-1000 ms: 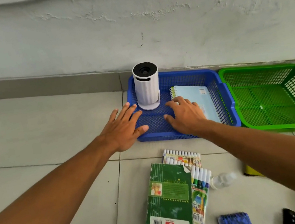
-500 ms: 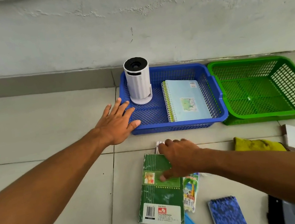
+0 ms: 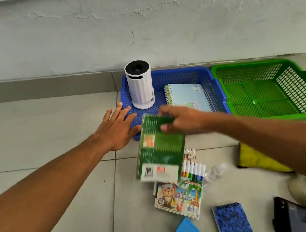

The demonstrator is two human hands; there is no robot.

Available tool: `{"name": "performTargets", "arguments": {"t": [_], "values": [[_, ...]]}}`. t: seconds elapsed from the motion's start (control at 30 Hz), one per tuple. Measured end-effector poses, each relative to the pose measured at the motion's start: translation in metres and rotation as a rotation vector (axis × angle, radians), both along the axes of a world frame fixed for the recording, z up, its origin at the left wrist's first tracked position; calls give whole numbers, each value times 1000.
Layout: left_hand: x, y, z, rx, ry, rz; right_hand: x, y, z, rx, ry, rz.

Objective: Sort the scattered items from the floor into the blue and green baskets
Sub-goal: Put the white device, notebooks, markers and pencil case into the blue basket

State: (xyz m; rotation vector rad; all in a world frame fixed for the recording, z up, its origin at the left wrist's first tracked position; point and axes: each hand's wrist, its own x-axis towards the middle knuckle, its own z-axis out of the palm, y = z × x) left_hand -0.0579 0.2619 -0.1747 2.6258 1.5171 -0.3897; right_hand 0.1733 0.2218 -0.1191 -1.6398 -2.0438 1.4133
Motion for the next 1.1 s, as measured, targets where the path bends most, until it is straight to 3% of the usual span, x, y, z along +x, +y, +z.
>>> {"name": "performTargets", "arguments": {"t": [0.17,0.3,0.37,0.6,0.77,0.93,1.1], "values": [[1,3,-5,19,-26,7,41,69,56,215,-52,-281],[-4,4,-13,59,-71,-20,55,91,81,516,-704,-161],[-5,3,-15,78,-95,-21,57,90,68,526,-805,-92],[-5,-2,-17,109,-150,4,81,83,-16,590,-865,-266],[-6,-2,-19,103,-177,15,84,79,-45,402,-811,-363],[-7,-5,-20,105,-201,14,60,61,-63,422,-964,-147],[-5,-4,-21,101,-212,19,48,58,-84,191,-705,-62]]}}
